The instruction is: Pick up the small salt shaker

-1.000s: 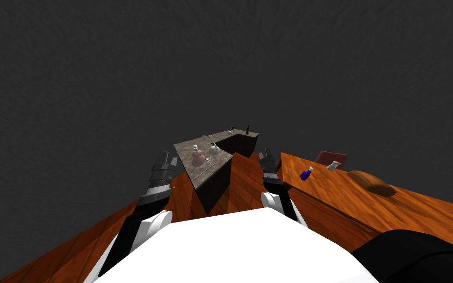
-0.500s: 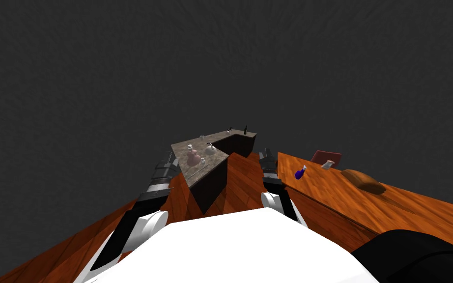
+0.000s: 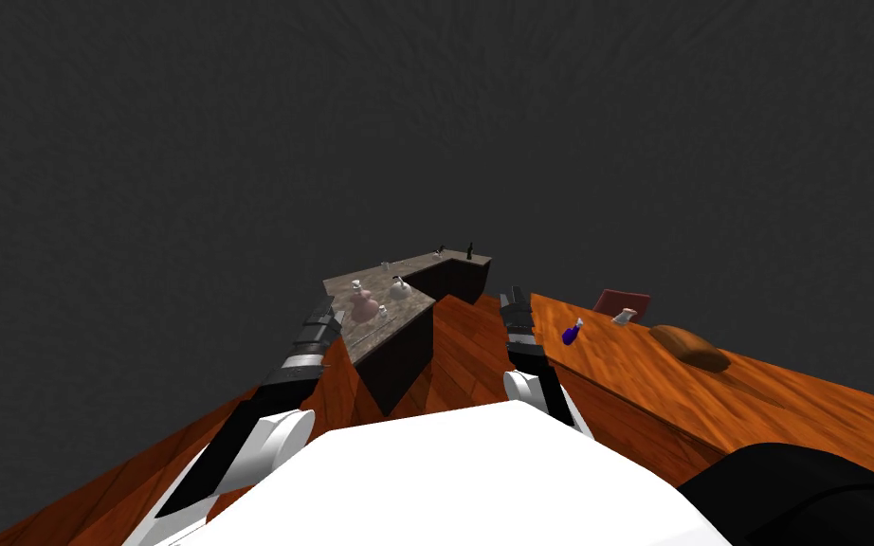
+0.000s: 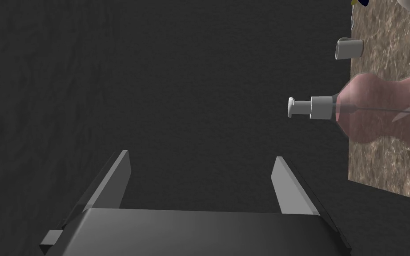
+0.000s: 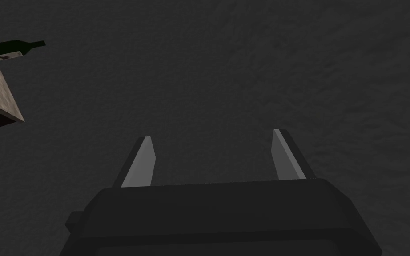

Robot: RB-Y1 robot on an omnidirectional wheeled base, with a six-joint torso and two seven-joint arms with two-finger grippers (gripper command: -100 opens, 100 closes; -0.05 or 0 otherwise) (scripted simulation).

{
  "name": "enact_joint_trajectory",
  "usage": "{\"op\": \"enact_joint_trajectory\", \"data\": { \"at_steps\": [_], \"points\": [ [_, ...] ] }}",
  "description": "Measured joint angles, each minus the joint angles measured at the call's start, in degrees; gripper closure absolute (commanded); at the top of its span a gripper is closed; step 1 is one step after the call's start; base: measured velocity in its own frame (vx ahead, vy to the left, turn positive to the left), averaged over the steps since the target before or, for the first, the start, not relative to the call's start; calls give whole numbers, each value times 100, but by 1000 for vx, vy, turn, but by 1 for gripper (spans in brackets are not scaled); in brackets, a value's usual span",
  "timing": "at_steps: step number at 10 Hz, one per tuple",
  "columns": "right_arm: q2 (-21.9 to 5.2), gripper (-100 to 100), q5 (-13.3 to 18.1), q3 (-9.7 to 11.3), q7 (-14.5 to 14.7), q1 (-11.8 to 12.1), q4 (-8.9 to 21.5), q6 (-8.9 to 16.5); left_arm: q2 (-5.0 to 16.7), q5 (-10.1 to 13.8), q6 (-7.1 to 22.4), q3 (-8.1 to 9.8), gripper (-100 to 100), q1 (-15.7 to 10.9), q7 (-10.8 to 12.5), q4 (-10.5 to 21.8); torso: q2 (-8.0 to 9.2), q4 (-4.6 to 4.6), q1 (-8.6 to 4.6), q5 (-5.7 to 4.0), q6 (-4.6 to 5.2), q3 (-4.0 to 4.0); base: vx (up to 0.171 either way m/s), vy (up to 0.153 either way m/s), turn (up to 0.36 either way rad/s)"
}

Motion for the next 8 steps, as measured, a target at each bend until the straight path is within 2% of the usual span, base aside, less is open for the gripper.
{"op": "enact_joint_trajectory", "data": {
  "at_steps": [3, 8],
  "points": [
    [0, 0, 0, 0, 0, 0, 0, 0, 117, 129, 390, 69, -100, 7, -51, -4, 1, 0, 5, 0, -1, 1, 9, -80, -32],
    [0, 0, 0, 0, 0, 0, 0, 0, 424, 430, 1147, 311, -100, 64, -103, -28, -10, -2, -1, -1, 0, -6, 35, -84, -30]
  ]
}}
